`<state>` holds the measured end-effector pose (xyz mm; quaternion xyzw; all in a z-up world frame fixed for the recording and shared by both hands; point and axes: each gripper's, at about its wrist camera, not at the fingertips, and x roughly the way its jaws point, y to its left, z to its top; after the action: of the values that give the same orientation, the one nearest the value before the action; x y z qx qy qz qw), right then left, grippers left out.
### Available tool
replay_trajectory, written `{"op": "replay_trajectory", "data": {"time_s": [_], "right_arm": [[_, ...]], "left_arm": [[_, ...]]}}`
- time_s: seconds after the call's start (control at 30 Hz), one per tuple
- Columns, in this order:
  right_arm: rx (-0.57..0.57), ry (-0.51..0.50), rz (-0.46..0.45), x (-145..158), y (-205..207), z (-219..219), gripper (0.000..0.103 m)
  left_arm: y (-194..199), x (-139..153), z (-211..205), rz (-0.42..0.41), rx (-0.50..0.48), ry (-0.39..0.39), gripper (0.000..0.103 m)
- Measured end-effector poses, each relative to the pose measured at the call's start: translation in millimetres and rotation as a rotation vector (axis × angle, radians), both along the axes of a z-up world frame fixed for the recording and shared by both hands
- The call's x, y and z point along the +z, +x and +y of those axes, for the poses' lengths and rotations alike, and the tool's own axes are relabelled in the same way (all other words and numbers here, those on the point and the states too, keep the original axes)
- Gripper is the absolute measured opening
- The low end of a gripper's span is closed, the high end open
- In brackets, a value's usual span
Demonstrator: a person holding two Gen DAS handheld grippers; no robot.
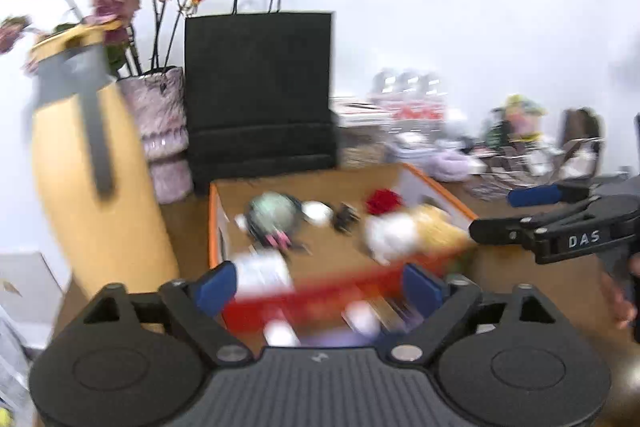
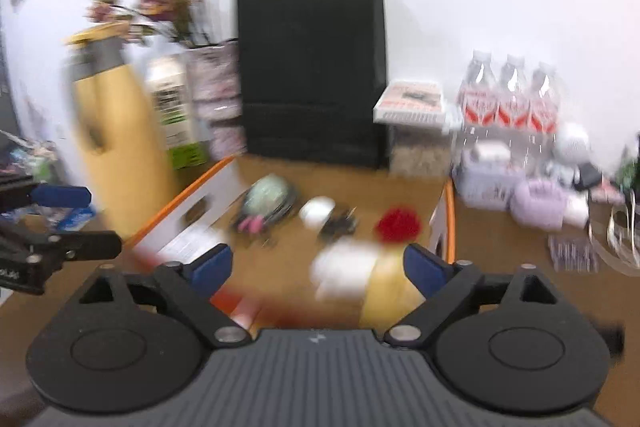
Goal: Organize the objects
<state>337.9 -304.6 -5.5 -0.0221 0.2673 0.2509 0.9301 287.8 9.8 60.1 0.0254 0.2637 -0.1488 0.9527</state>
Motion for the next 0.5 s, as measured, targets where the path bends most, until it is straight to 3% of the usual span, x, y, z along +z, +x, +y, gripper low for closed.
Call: {"op": "replay_trajectory", "data": {"time_s": [0.13, 0.27, 0.37, 0.5], "right_arm": [[-0.024, -0.057, -0.082, -23, -111, -22, 0.100], [-0.069, -0.030, -0.051, -40, -192, -54, 0.103], [-0.139, -0.006, -0.053, -52, -231, -74, 0.103], [-0.196, -0.045, -0.035, -61, -249, -74, 0.103]], "left_arm": [[-106, -27, 19, 0.012, 0.033, -0.079, 0.095], [-186, -47, 35, 0.005, 0.174, -0.012, 0.096], [-214, -54, 51, 0.041, 0.284, -0.032, 0.096], [-222, -51, 62, 0.018, 0.339, -0.038, 0.096]]}}
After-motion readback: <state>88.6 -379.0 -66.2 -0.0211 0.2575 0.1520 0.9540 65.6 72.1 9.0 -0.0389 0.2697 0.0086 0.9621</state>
